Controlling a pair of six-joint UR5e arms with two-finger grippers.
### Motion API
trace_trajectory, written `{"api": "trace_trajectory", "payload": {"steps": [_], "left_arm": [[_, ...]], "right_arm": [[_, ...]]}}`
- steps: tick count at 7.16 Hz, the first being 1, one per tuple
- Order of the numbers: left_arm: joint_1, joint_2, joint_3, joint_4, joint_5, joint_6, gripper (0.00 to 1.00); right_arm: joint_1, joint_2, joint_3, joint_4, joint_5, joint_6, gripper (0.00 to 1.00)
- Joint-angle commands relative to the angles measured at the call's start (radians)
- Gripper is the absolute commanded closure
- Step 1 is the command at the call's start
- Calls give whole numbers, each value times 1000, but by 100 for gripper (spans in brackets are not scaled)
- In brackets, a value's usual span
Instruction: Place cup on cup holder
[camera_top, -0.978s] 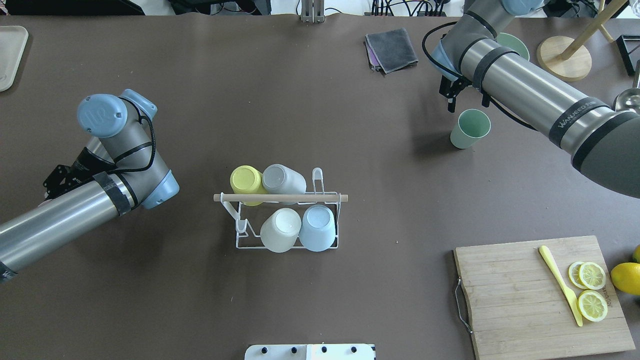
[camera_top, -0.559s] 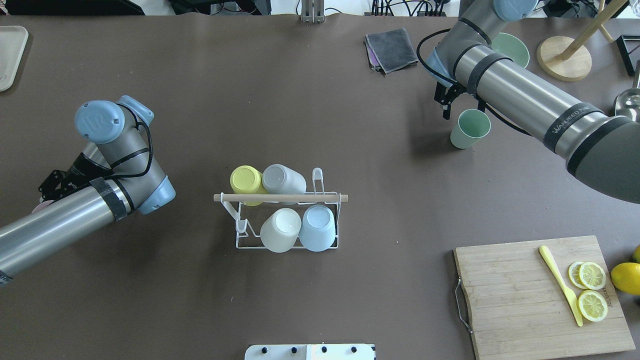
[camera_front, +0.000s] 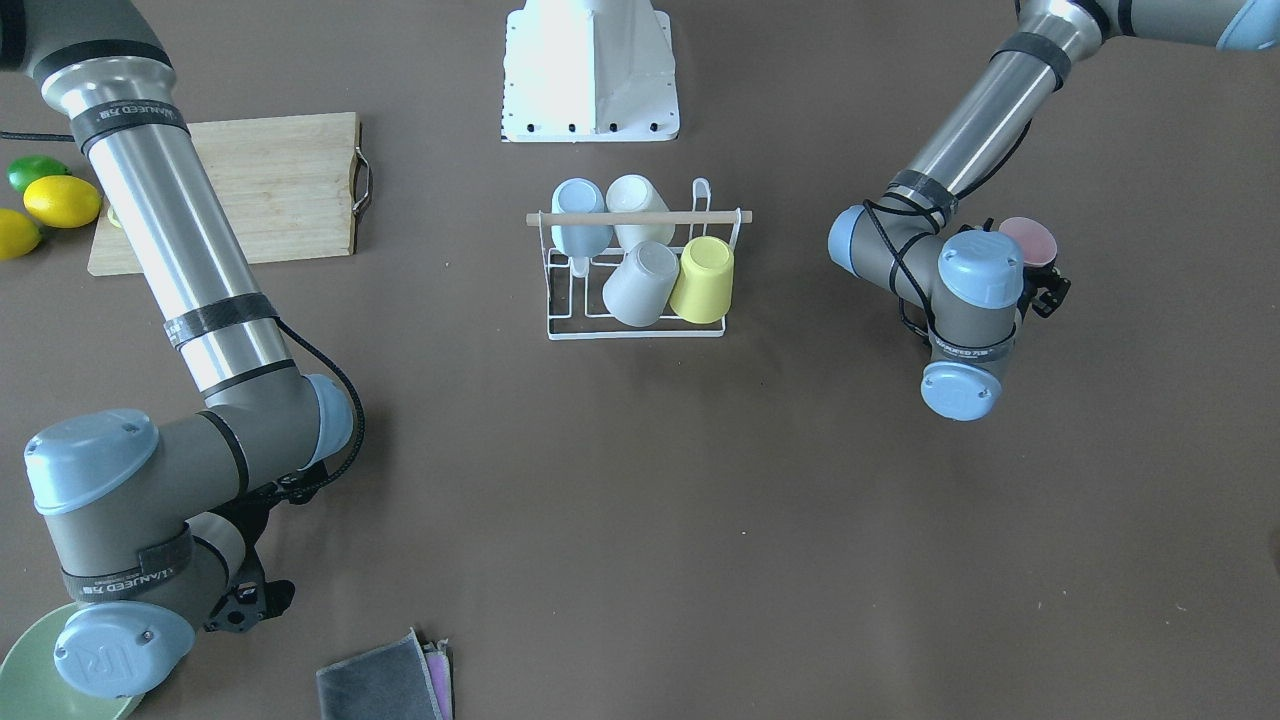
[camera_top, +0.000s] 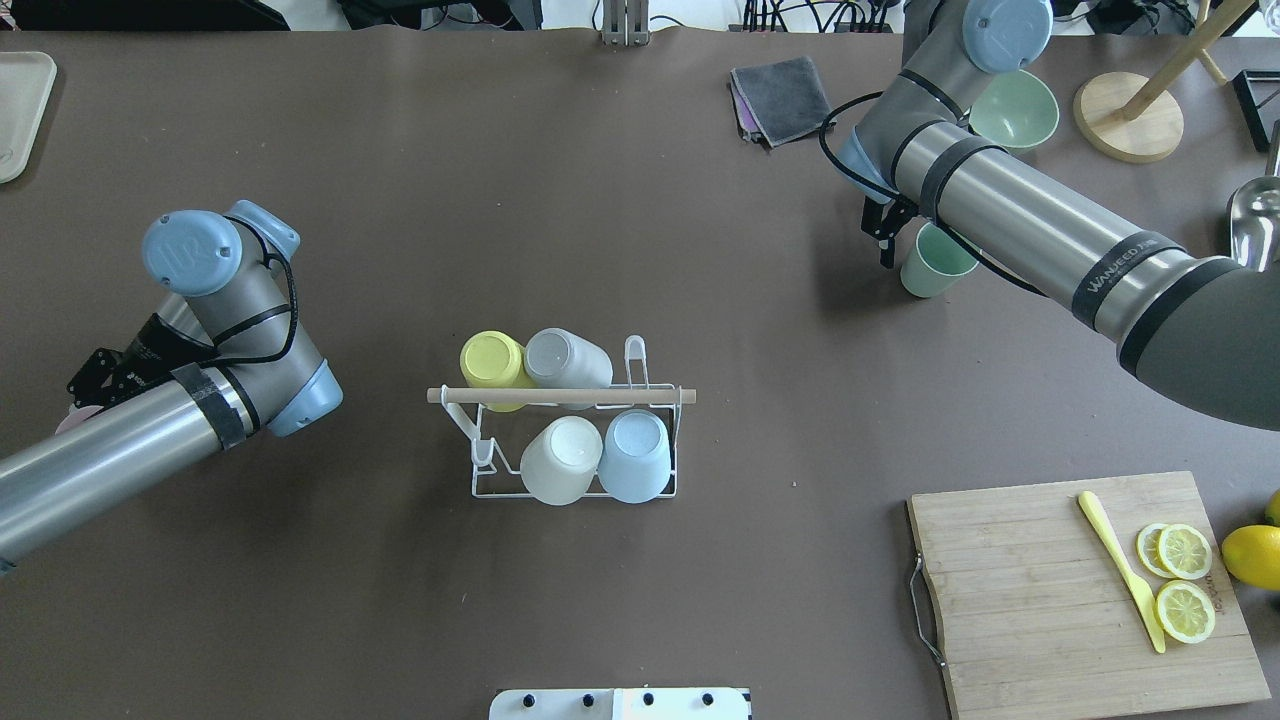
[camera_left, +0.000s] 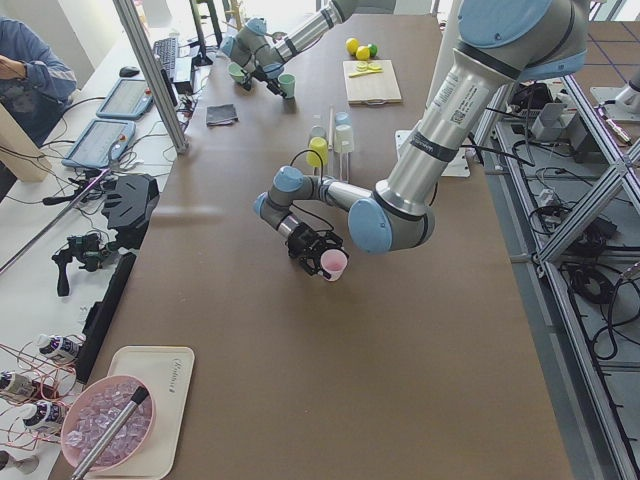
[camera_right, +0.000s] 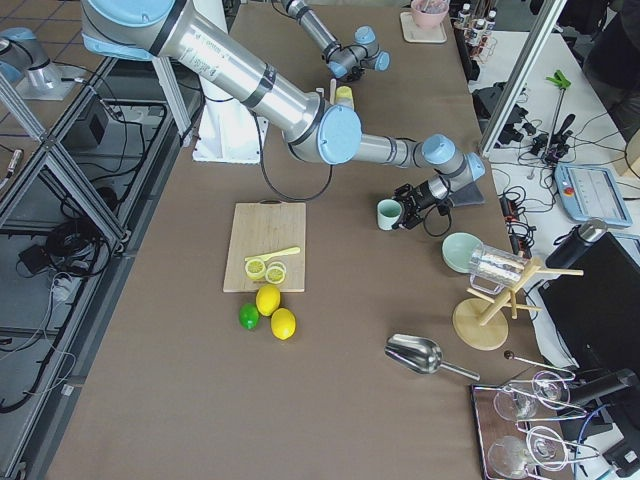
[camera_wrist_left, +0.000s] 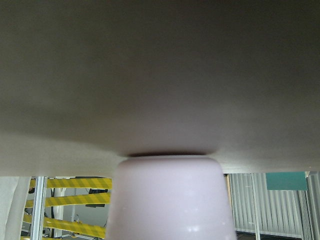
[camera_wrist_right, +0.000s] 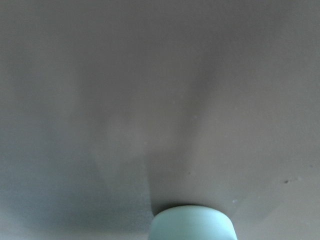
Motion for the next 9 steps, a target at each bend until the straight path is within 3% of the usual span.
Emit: {"api": "trace_trajectory", "payload": {"steps": [1, 2, 3, 4, 5, 7, 9], "left_arm": [[-1, -1, -9, 0, 30, -1, 20], [-1, -1, -18, 2, 34, -3, 24], [-10, -1, -42, 0, 34, -3, 26], [-10, 0, -55, 2, 34, -6, 31], [-13, 0, -67, 6, 35, -4, 30], [-113, 2, -209, 6, 35, -4, 30], [-226, 63, -448, -43, 32, -15, 30]], "right_arm": [[-10, -3, -2, -9, -9, -2, 1], [-13, -3, -6, -16, -20, -10, 1], [-15, -4, -6, -23, -44, -29, 20], [-16, -4, -5, -25, -66, -43, 69], [-12, -1, -3, -55, -68, -45, 100], [28, 25, -3, -119, -68, -91, 100], [71, 65, 41, -196, -74, -137, 100]]}}
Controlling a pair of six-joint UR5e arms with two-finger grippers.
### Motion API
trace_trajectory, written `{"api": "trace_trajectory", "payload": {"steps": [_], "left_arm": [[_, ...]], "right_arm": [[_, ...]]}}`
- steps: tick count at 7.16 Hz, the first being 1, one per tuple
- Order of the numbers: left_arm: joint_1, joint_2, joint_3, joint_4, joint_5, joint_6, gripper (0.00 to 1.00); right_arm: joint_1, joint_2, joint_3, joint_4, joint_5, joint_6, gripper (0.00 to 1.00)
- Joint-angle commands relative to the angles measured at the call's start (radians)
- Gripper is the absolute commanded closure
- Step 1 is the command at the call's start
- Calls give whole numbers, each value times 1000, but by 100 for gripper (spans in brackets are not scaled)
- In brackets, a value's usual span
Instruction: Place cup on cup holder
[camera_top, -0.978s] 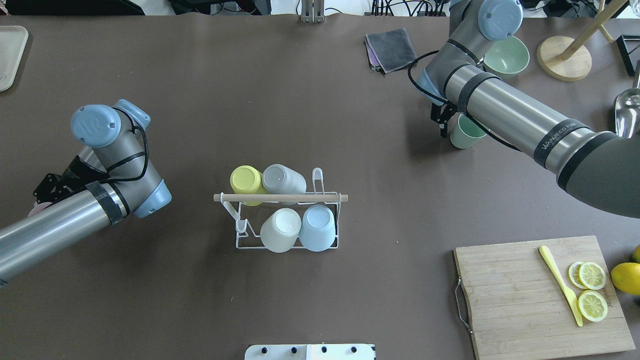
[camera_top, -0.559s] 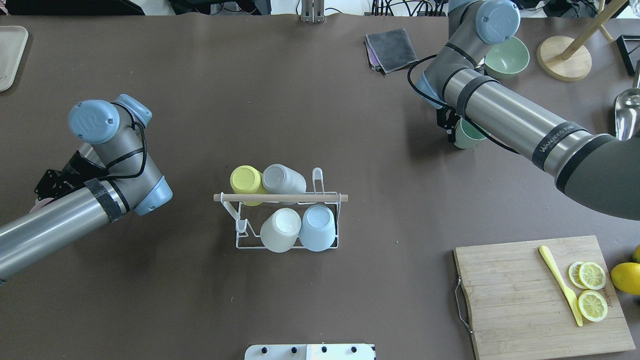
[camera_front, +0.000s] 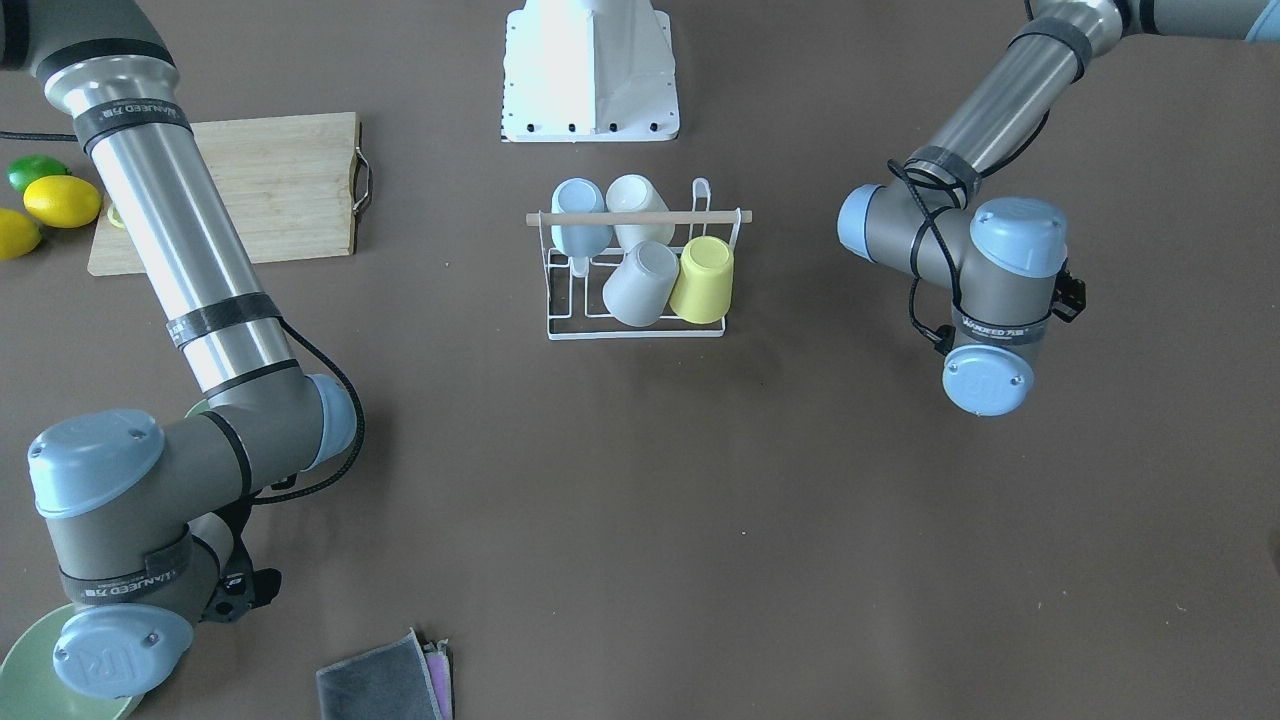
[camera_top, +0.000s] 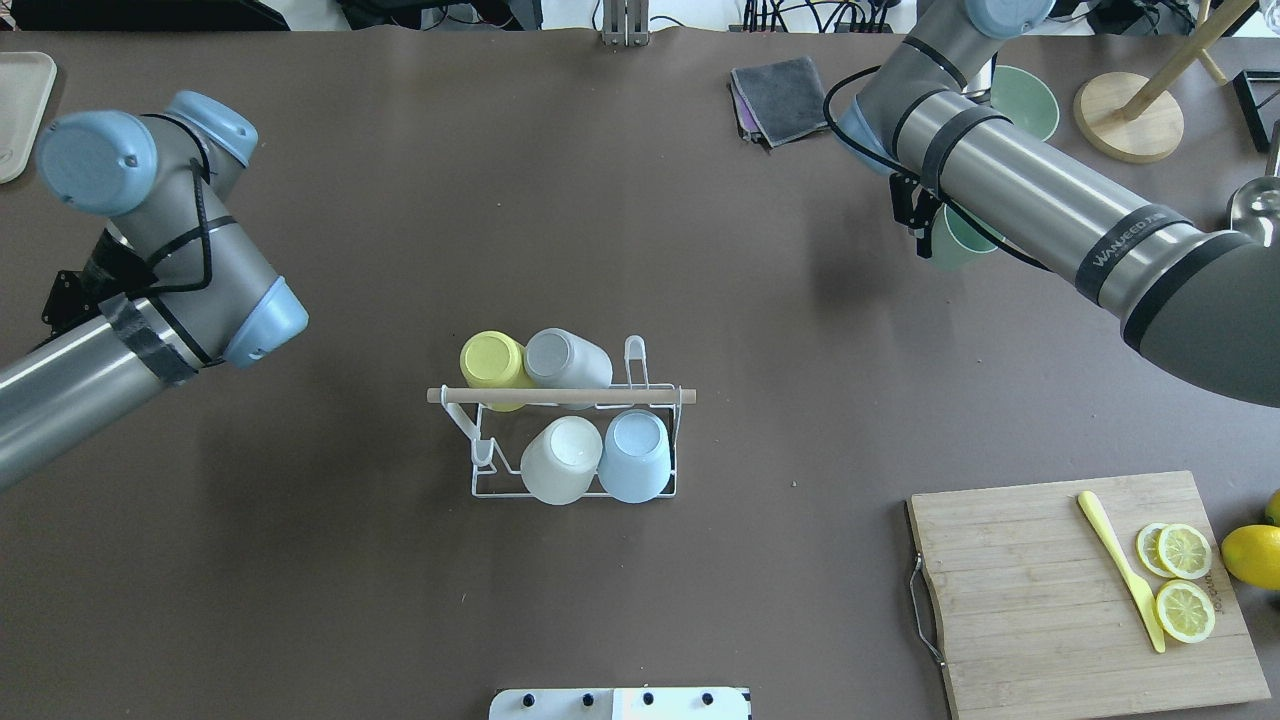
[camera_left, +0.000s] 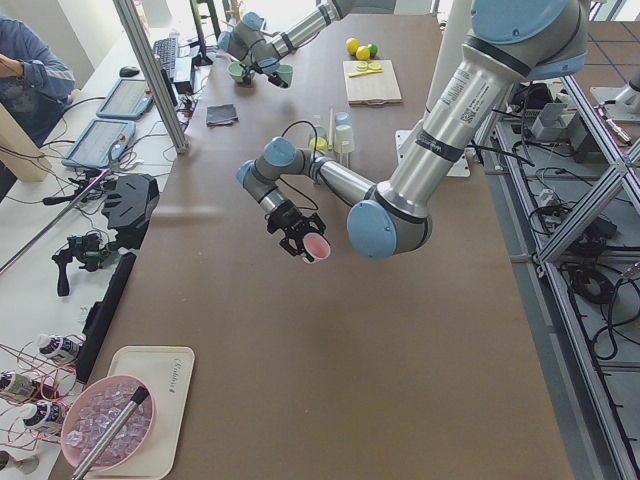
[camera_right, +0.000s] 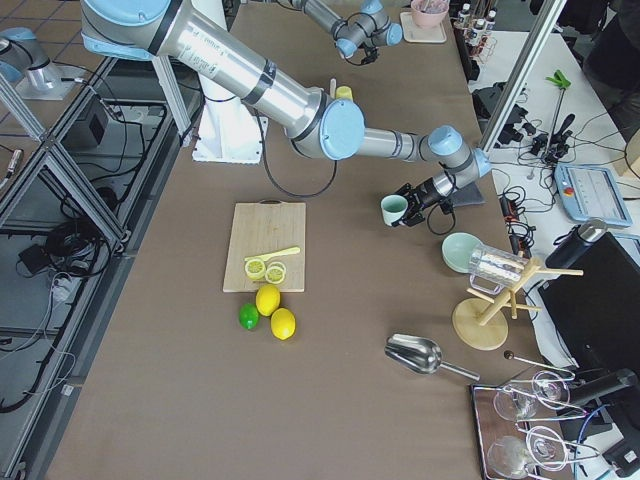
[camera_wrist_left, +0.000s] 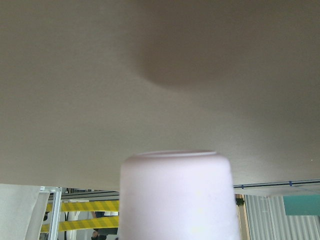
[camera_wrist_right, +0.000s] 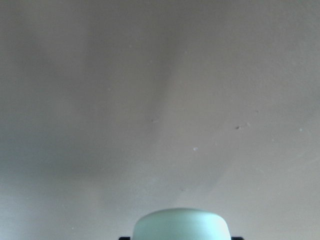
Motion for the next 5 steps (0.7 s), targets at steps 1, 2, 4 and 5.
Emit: {"api": "trace_trajectory", "payload": {"steps": [1, 2, 4, 5], "left_arm": [[-94, 63, -212, -140, -2, -42, 29], [-117, 129, -279, -325, 1, -97, 29], [-128, 303, -407, -809, 74, -250, 29], [-123, 365, -473, -953, 77, -296, 29]], "right_arm": [[25, 23, 109, -42, -42, -26, 100], [34, 23, 175, -44, -27, -8, 100], [55, -38, 483, -35, -10, 137, 100], [69, -89, 643, -10, -12, 188, 100]]}}
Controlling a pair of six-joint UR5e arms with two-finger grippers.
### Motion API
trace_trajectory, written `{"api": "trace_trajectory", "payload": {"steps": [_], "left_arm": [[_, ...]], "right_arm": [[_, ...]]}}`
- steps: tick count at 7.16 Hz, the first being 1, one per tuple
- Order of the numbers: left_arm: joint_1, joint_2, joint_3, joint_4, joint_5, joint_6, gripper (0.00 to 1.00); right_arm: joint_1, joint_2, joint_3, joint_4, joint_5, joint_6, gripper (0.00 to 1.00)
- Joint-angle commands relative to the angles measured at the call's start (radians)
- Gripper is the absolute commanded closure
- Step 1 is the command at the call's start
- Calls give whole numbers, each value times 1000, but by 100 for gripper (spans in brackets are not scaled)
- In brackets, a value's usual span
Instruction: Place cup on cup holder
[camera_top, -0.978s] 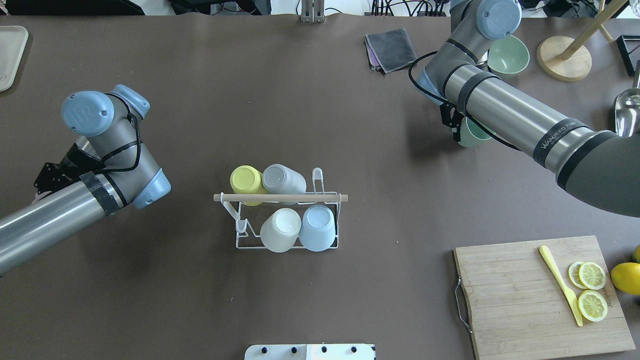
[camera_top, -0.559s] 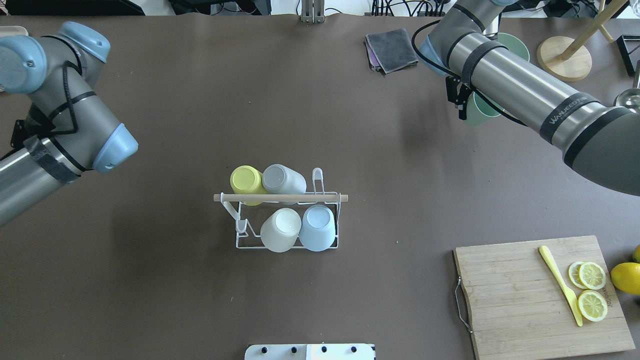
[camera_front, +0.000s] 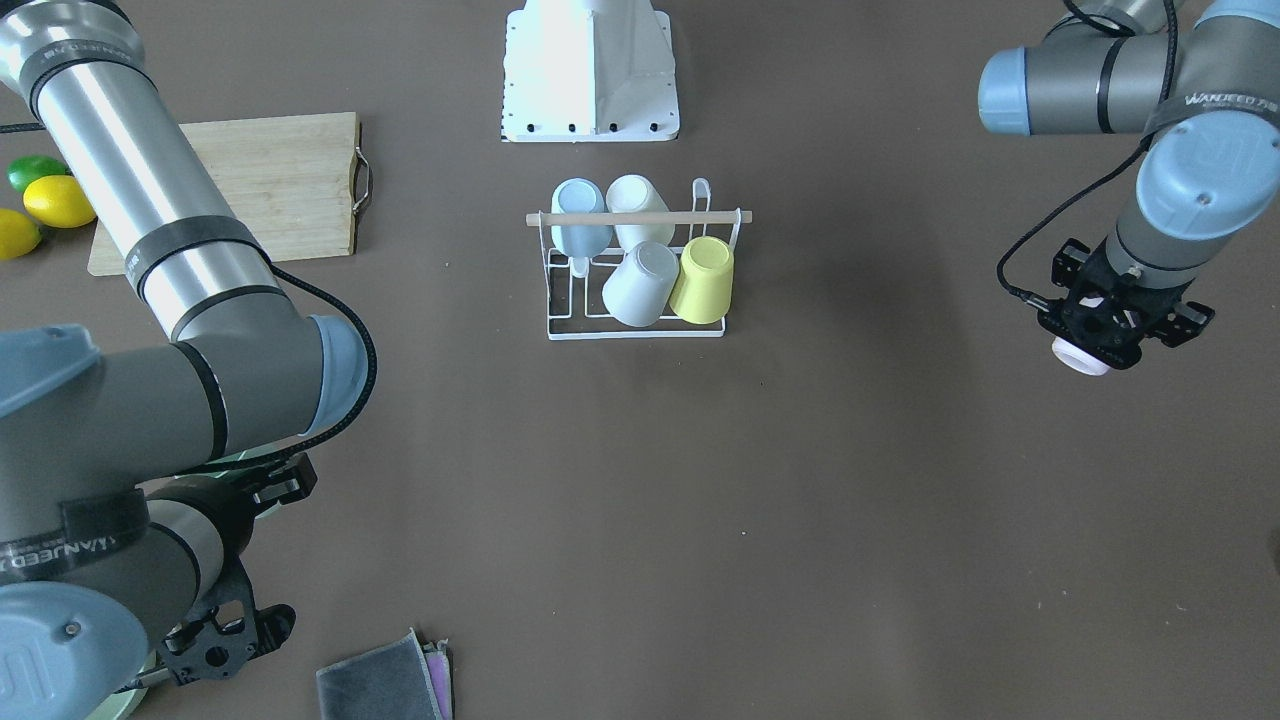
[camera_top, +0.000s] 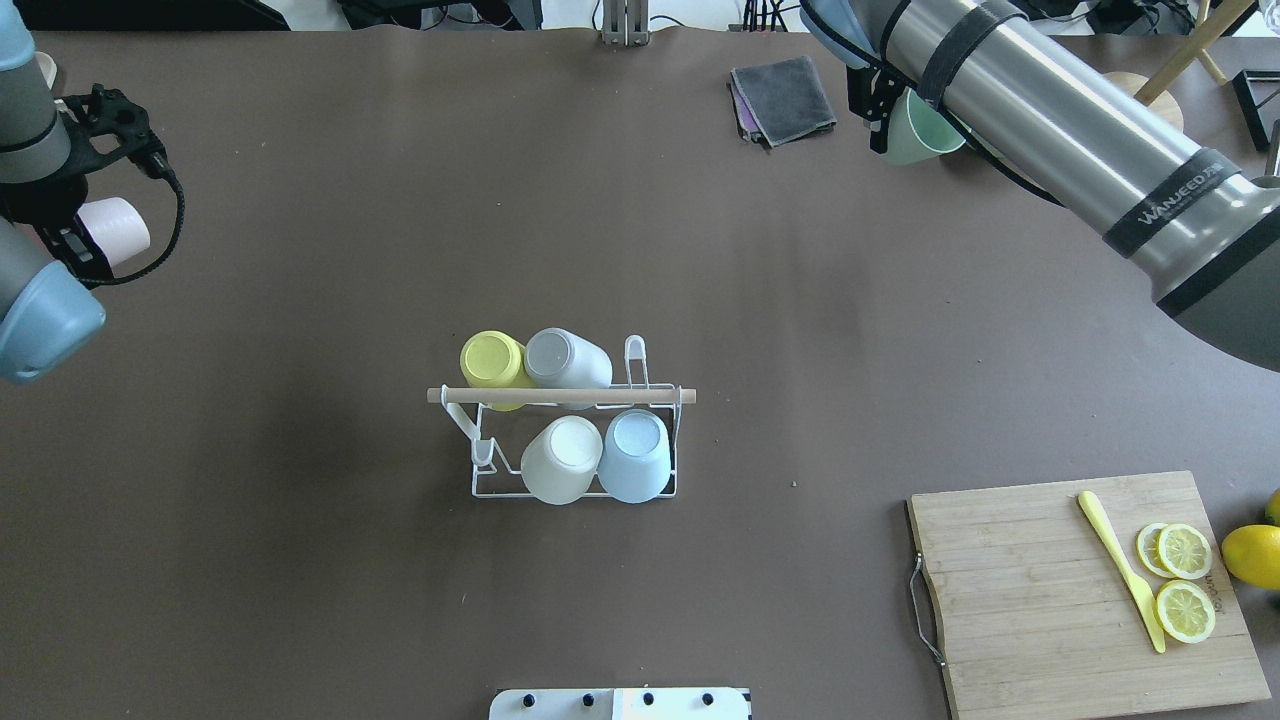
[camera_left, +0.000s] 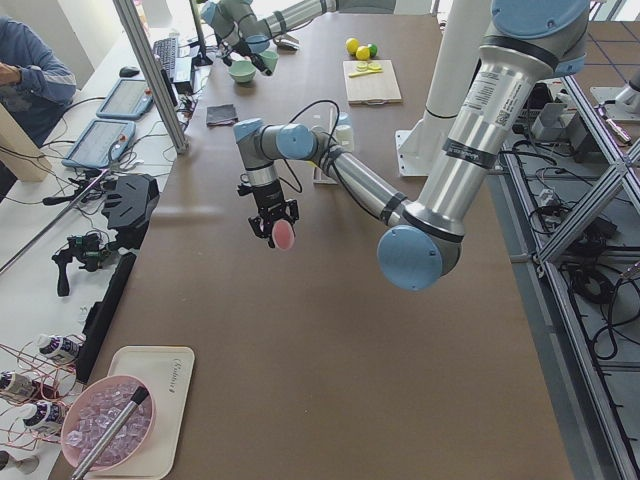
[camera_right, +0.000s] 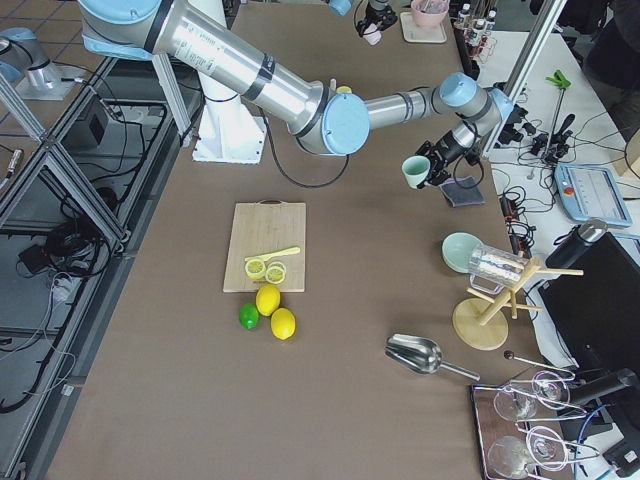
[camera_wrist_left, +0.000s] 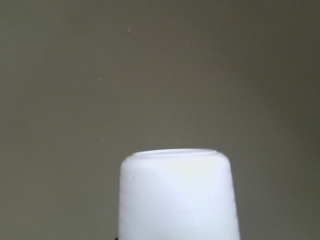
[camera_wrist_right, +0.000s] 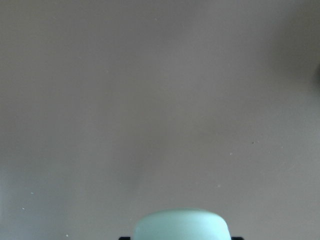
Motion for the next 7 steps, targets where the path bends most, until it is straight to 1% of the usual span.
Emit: {"api": "trace_trajectory", "payload": {"steps": [1, 2, 3, 4, 5, 6, 7], "left_arm": [[6, 161, -137, -394, 35, -82, 29], [16, 206, -173, -598, 40, -117, 28], [32, 230, -181, -761, 44, -139, 28], [55, 258, -182, -976, 76, -158, 28], [106, 274, -182, -1146, 134, -200, 28], [177, 306, -184, -1331, 188, -249, 28], [243, 326, -187, -1464, 205, -301, 28]], "right_arm": [[10, -106, 324, 76, -1, 133, 100], [10, -177, 431, 217, -7, 240, 100], [5, -264, 523, 353, -25, 302, 100], [-27, -342, 616, 497, -62, 397, 100], [-50, -401, 649, 660, -85, 451, 100], [-55, -430, 651, 836, -96, 528, 100], [-67, -441, 650, 1013, -119, 624, 100]]}}
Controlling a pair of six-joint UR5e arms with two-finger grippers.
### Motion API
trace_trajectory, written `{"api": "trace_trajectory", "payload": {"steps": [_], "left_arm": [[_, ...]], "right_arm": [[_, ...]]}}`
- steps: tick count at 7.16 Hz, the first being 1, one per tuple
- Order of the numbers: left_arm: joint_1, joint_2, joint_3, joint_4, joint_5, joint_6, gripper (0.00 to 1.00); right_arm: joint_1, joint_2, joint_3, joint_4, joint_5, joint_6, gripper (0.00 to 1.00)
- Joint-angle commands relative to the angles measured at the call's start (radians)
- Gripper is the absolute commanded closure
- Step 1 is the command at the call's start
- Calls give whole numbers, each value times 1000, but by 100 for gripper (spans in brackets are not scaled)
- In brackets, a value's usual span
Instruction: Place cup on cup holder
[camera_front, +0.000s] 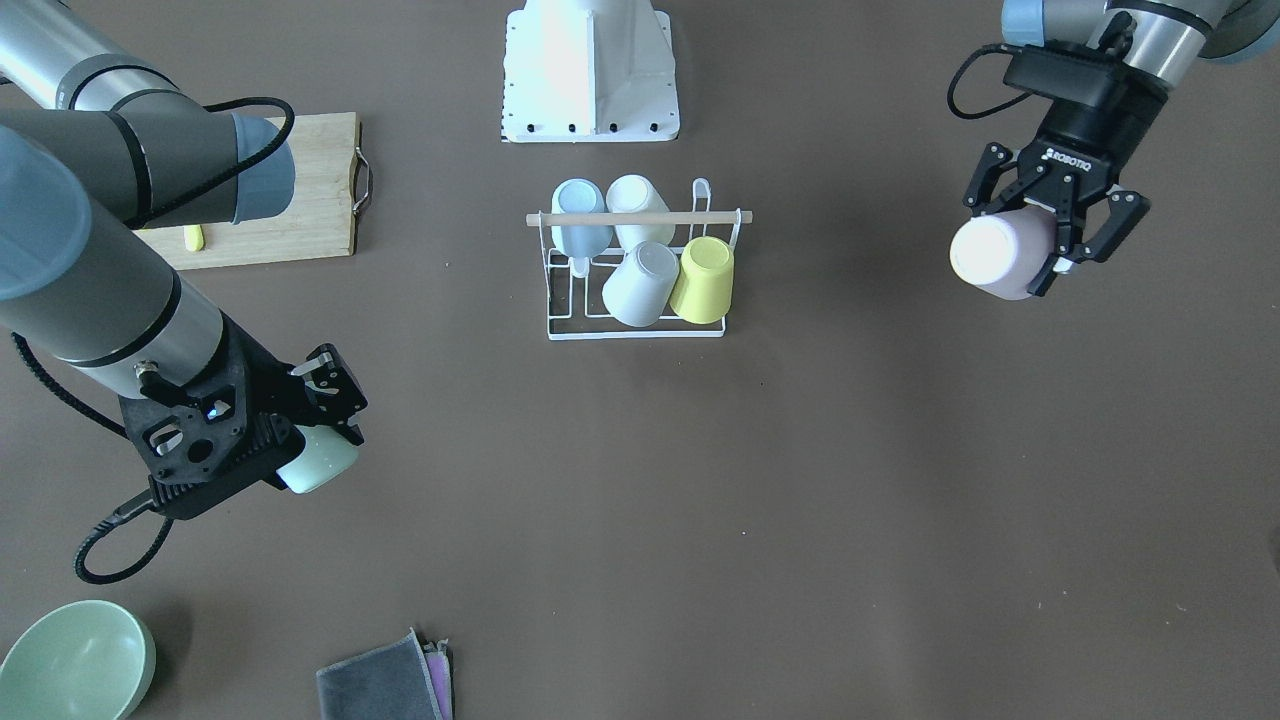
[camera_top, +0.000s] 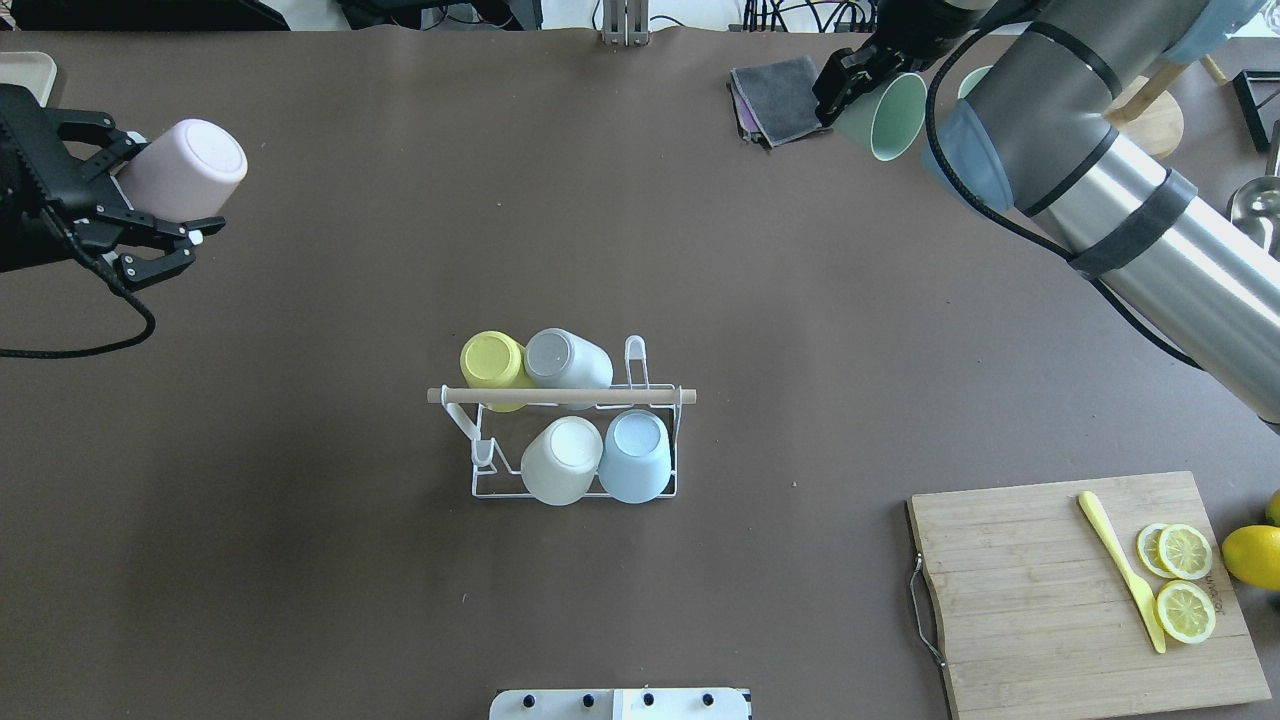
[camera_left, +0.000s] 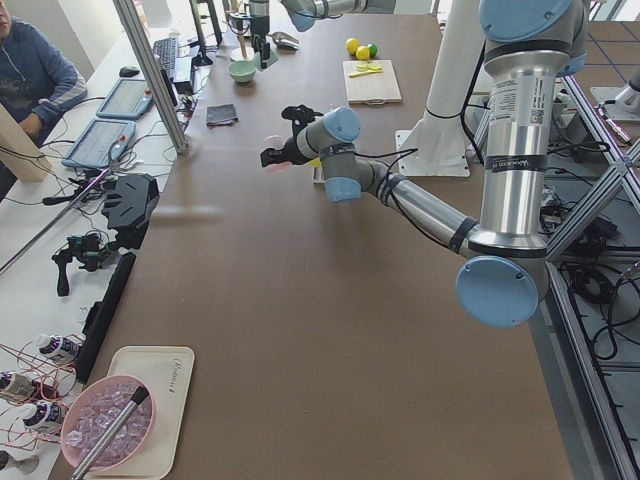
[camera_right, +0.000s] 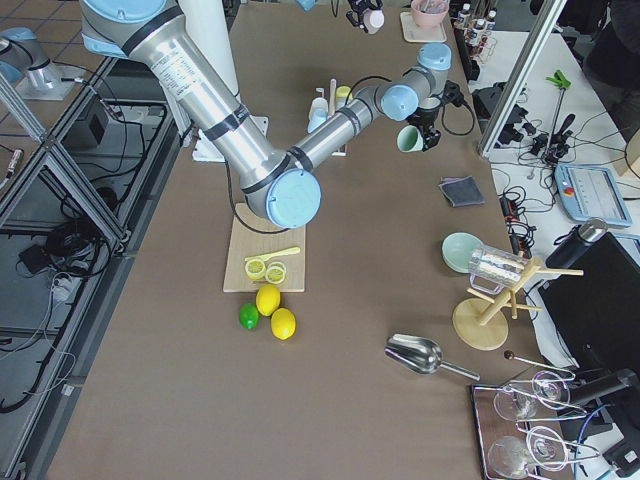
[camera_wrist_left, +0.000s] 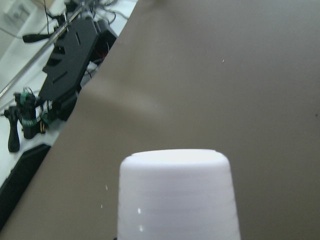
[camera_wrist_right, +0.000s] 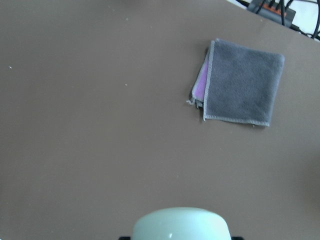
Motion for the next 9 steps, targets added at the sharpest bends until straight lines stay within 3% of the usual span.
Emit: {"api": "trace_trajectory", "payload": {"steps": [1, 2, 4, 6, 7, 9], "left_arm": [[125, 56, -20, -264, 40, -83, 28], [178, 70, -22, -343, 41, -86, 28], [343, 92, -20, -483, 197, -130, 28], [425, 52, 30, -557, 273, -199, 25], [452, 0, 96, -636, 315, -204, 25], [454, -78, 179, -672, 359, -215, 25]], "right_arm": [[-25, -27, 8, 359, -54, 198, 100], [-38, -26, 8, 478, -96, 226, 100], [-91, -58, 7, 738, -171, 310, 100], [-215, -157, -1, 1054, -336, 354, 100], [-285, -164, -1, 1125, -428, 354, 100], [-393, -165, -1, 1283, -551, 356, 100]]}}
